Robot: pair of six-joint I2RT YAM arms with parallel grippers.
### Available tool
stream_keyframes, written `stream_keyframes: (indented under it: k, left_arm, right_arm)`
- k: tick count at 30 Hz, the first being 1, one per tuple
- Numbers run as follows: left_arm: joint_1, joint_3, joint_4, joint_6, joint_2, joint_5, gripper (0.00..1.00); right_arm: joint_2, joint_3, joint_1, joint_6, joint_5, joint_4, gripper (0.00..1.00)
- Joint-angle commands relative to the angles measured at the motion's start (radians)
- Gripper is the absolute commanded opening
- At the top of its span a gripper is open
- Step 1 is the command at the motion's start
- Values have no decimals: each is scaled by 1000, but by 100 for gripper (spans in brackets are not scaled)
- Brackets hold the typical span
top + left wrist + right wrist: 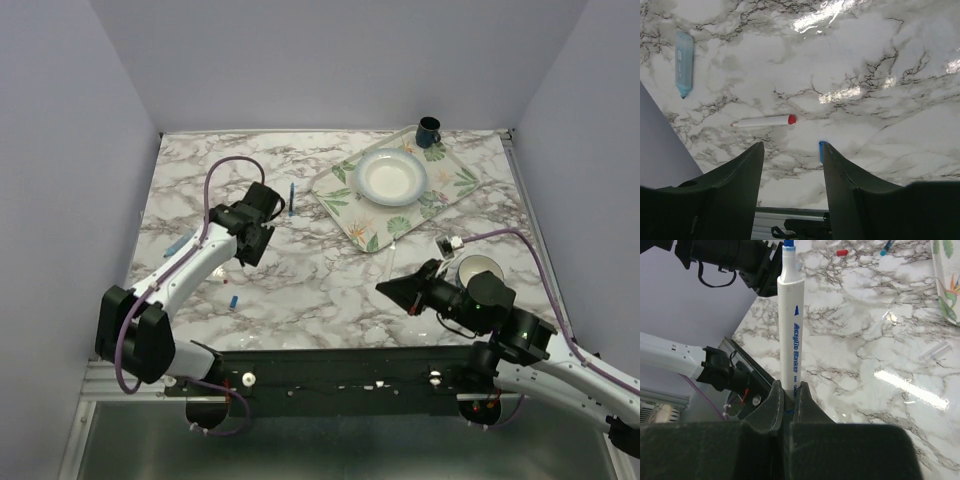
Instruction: Insert the pens into the pen caps
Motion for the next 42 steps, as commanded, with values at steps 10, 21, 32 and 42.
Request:
stream_keyframes:
  k: [10, 21, 32, 42]
  left_arm:
    - [-3, 240, -246, -173, 260, 50, 64]
    - [-84, 37, -237, -399, 303, 210, 99]
    - [-77, -2, -231, -451, 393, -45, 99]
    - [1, -48, -142, -358, 392, 126, 77]
  right_arm:
    - [-76, 13, 0, -19, 53, -46, 1]
    - [-128, 47, 0, -45, 77, -132, 1]
    - [-250, 44, -2, -43, 125, -207, 1]
    - [-281, 59, -2, -57, 159, -250, 1]
